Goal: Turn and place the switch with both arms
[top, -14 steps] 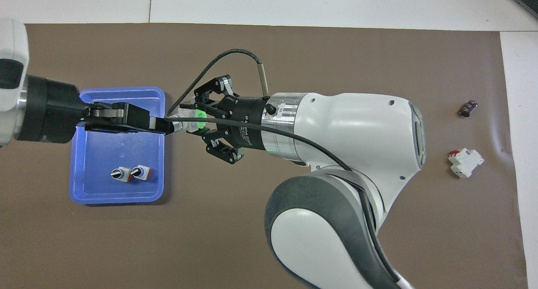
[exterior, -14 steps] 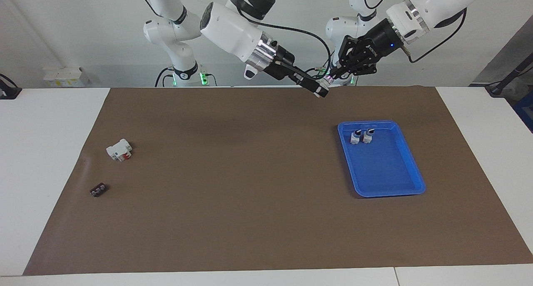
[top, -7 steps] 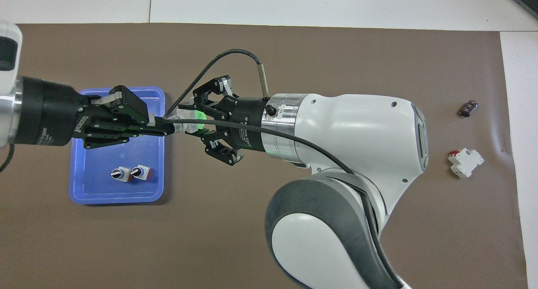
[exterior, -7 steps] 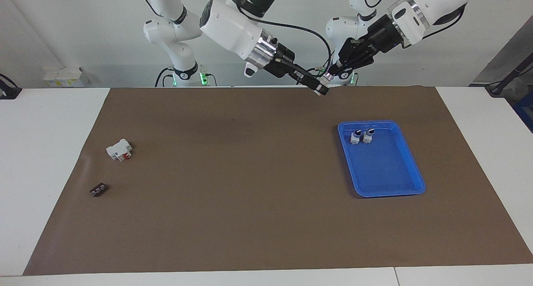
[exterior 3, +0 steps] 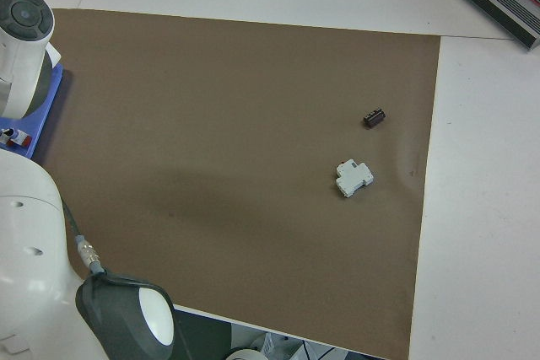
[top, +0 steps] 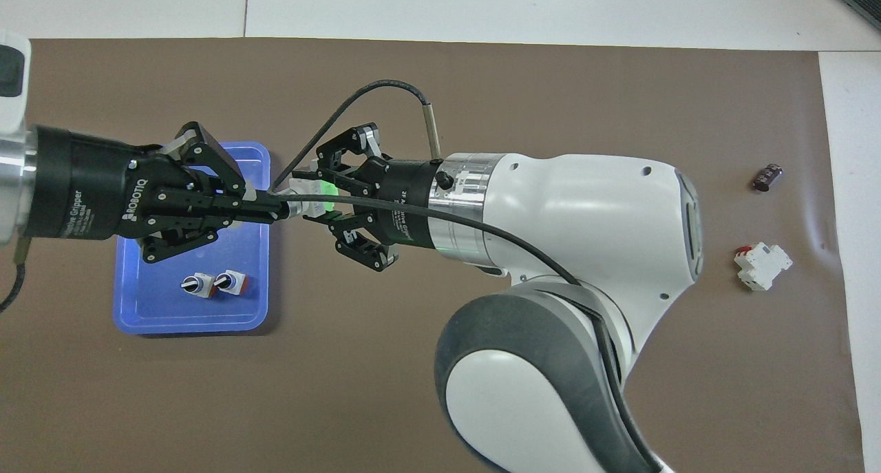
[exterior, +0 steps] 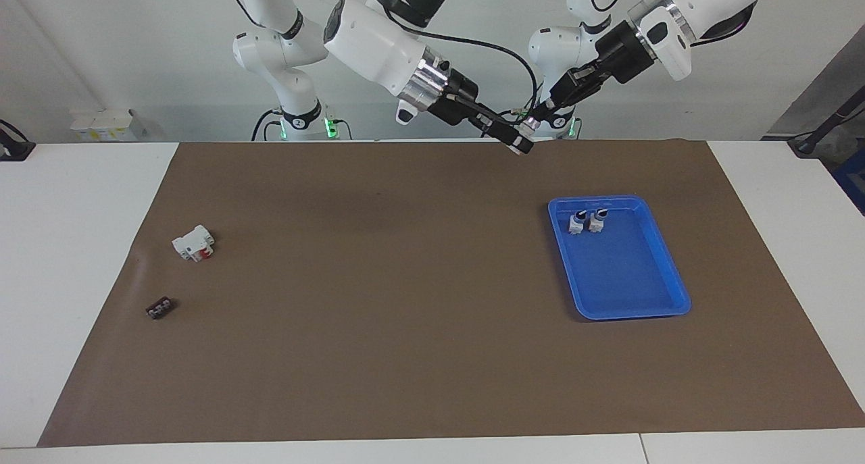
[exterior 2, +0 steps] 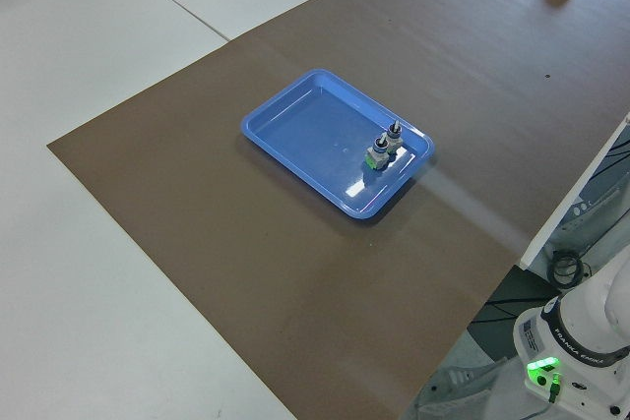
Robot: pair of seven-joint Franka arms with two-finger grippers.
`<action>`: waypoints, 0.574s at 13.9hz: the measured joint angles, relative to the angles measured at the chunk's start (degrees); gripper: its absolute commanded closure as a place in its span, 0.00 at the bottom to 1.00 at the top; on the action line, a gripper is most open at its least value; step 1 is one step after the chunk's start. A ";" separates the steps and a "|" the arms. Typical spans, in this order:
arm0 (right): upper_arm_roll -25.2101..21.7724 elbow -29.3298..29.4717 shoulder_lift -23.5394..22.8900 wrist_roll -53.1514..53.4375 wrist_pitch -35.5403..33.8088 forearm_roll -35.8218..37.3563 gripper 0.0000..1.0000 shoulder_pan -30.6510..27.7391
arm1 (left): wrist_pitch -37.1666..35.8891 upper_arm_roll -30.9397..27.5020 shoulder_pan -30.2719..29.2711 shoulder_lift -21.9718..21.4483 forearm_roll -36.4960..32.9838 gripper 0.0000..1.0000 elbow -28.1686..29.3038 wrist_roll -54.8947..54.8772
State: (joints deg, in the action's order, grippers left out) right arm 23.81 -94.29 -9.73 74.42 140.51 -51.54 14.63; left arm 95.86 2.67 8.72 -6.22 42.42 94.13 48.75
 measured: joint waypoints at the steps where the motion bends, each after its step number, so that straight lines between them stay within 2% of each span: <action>1: 0.00 0.00 0.00 0.29 -0.06 0.00 1.00 0.00 | 0.05 0.04 0.00 -0.03 0.00 1.00 0.00 3.60; 8: 0.00 0.00 0.00 0.76 -0.03 -0.15 1.00 0.00 | 0.20 0.03 -0.02 -0.09 0.03 1.00 0.00 28.33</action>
State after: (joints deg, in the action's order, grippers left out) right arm 23.81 -94.28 -9.73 75.17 140.48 -51.70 14.63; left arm 96.06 2.70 8.70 -6.31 42.45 94.13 77.09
